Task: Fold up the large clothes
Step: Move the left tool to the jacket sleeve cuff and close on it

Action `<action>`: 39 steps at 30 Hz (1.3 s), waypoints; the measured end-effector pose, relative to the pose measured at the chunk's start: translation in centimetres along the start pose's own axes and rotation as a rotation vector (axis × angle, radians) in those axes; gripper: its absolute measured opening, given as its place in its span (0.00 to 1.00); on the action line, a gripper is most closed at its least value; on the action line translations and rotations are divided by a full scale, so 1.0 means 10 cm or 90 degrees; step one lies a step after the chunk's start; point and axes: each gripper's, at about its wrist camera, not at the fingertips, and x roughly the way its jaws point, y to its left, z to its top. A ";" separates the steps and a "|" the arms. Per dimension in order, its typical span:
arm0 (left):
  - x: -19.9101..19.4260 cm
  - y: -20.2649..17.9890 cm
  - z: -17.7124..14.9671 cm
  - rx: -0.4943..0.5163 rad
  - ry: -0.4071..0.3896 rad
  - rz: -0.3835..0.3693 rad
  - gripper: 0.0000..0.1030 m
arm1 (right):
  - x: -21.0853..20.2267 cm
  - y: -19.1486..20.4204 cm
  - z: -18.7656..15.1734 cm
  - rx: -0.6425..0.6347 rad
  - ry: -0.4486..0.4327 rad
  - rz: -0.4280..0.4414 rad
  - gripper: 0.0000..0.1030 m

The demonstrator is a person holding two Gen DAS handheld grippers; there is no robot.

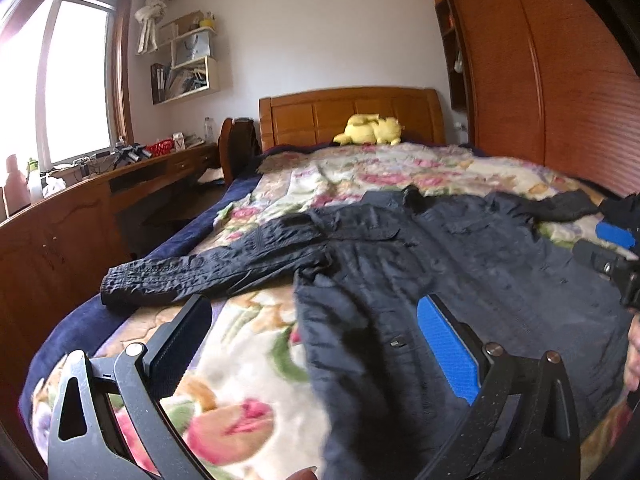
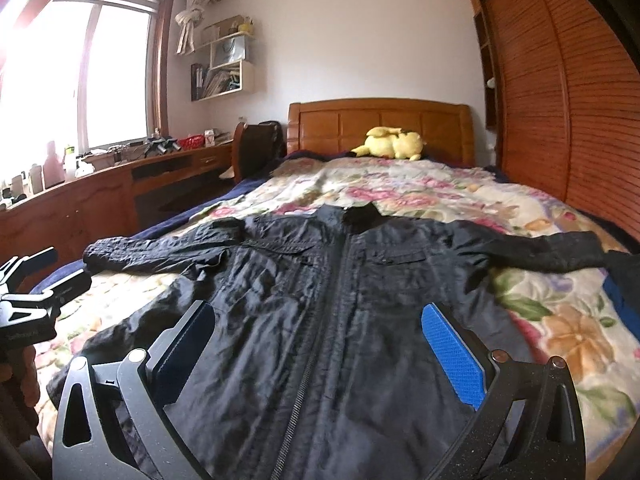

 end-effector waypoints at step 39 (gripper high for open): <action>1.69 2.60 -0.19 -0.085 0.183 0.155 0.87 | 1.10 0.69 0.33 -0.113 0.101 0.146 1.00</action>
